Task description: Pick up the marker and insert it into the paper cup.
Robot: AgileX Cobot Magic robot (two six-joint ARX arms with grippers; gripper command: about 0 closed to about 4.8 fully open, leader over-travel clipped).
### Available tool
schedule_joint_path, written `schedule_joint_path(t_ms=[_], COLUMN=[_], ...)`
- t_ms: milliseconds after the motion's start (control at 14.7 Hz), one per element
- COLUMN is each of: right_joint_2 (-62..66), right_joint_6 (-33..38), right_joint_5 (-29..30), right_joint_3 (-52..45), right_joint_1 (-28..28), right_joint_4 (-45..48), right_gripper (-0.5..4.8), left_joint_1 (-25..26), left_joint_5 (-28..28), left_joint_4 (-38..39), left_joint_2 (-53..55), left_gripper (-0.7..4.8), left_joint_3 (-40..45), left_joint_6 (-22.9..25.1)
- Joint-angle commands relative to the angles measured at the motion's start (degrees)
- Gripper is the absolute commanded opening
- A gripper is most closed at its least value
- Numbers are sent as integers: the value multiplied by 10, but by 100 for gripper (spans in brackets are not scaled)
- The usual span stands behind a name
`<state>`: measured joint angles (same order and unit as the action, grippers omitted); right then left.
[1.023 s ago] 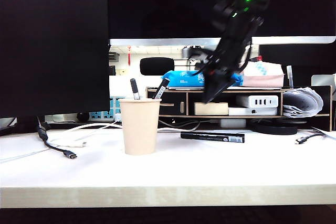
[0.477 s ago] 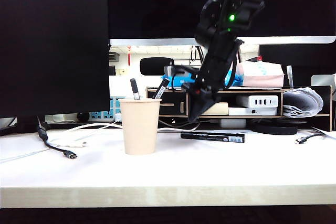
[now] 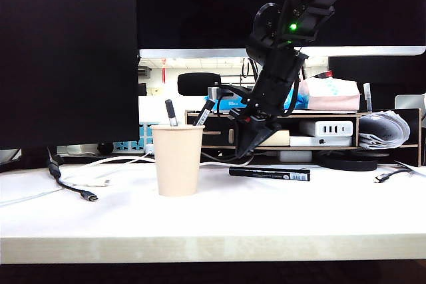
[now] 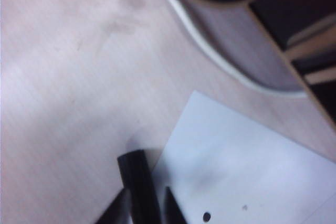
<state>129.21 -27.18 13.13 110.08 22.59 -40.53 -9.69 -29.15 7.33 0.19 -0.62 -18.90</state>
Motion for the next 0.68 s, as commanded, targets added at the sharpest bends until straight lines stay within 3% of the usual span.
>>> schedule_joint_path(t_ms=[68,682], right_joint_2=[2,10], right_joint_6=[-1,-1], right_joint_5=[1,10], right_joint_3=[1,1], right_joint_1=[2,2], right_joint_4=[14,30], right_gripper=[113,154], left_joint_1=[1,1], left_joint_5=[0,0], left_joint_4=[8,8], left_joint_2=[0,0], left_gripper=[-5,-5], left_joint_3=[1,1], left_joint_6=[5,5])
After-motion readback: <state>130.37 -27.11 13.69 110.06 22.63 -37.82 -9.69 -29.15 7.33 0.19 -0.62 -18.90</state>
